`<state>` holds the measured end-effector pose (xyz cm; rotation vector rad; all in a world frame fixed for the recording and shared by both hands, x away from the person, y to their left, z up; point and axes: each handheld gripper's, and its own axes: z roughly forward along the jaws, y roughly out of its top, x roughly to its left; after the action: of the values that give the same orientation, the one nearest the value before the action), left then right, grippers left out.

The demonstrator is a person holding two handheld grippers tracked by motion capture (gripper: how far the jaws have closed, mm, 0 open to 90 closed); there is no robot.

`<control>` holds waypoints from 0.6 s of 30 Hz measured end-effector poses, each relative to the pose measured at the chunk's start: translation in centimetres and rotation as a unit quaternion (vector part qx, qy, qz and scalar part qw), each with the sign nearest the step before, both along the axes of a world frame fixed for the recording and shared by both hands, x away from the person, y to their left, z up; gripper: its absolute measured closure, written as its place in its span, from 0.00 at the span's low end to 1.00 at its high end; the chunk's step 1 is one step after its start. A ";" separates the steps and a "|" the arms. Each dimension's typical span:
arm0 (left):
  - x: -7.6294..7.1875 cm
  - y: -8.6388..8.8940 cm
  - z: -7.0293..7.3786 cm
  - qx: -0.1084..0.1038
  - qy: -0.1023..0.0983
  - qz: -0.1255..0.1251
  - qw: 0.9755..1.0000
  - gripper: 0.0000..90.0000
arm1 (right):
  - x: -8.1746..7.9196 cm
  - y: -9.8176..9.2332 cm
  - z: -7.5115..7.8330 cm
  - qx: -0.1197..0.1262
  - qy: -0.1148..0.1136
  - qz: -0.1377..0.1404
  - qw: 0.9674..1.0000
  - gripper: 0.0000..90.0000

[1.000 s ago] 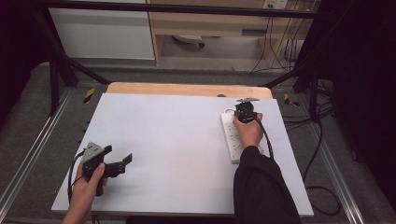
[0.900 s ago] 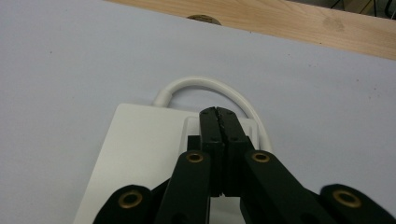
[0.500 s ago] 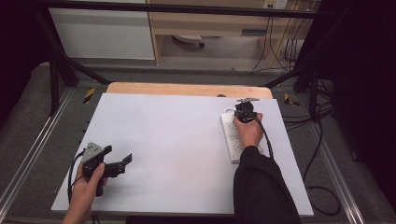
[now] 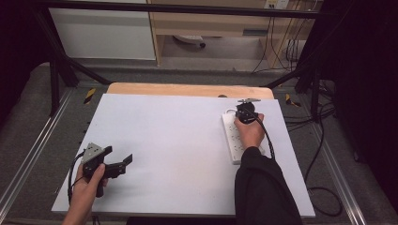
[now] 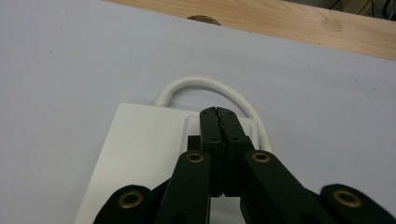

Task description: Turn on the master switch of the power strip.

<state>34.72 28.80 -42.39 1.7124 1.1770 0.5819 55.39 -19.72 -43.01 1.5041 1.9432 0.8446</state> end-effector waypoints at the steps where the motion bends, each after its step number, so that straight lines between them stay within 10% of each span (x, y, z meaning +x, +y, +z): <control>1: 0.0 0.0 0.0 0.001 -0.001 0.000 1.000 0.10 | 0.0 0.0 0.0 0.000 0.000 0.000 1.000 1.00; 18: 0.0 0.0 0.0 -0.001 -0.001 0.000 1.000 0.10 | -0.1 0.0 0.2 0.009 0.000 -0.004 1.000 1.00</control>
<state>34.72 28.82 -42.36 1.7101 1.1769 0.5829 55.33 -19.77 -42.80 1.5231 1.9328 0.8605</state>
